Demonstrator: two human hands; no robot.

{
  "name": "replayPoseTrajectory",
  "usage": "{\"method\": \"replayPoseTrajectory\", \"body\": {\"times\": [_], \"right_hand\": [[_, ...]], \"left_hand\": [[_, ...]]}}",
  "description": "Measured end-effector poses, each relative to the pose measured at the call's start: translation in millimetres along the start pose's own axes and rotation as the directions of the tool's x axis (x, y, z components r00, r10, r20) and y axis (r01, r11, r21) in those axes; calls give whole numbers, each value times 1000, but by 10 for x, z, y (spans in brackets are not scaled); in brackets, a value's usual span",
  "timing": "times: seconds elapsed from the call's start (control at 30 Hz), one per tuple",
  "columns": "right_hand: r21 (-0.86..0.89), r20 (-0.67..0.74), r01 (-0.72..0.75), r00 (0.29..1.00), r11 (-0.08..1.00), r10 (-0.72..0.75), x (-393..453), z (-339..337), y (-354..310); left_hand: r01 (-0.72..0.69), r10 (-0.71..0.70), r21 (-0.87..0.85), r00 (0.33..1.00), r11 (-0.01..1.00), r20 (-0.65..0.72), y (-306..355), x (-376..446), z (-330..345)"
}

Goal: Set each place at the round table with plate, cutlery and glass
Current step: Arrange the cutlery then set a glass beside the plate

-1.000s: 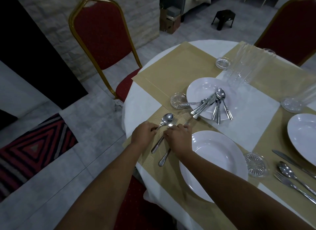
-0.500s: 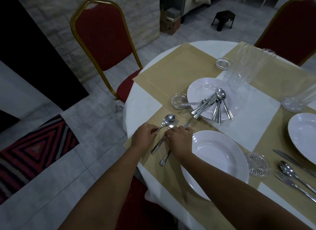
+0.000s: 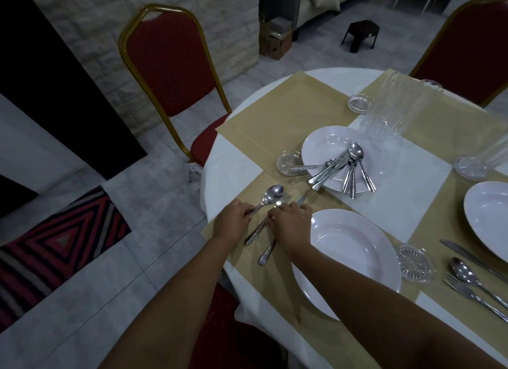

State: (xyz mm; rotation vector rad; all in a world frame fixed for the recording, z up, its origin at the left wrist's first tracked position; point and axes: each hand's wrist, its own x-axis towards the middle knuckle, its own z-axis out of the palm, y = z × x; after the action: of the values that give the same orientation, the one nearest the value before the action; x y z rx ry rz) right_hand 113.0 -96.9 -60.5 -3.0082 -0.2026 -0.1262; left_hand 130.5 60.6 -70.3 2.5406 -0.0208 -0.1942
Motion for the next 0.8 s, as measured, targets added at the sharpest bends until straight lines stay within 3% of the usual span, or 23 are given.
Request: {"method": "replayPoseTrajectory", "body": {"times": [0.2,0.37,0.5,0.6,0.8], "right_hand": [[17,19,3,1000,1000,-4,-2,-8,18],[73,120,68,990,995,-76,16,-46,87],[128,79,77,993,989,-87,-26,-118,187],[210,49,37,998,977,-48,-42,-226,321],[251,-72,-108,989,962,129,-144,-460,861]], "left_hand": [[24,-23,33,999,999,-23,38,-29,15],[56,-53,74,997,996,-48,102,-45,22],[54,-41,94,990,994,-132,220,-86,8],[-4,31,131,979,991,-203,343,-139,37],[-144,173,162,968,976,-182,768,-127,174]]}}
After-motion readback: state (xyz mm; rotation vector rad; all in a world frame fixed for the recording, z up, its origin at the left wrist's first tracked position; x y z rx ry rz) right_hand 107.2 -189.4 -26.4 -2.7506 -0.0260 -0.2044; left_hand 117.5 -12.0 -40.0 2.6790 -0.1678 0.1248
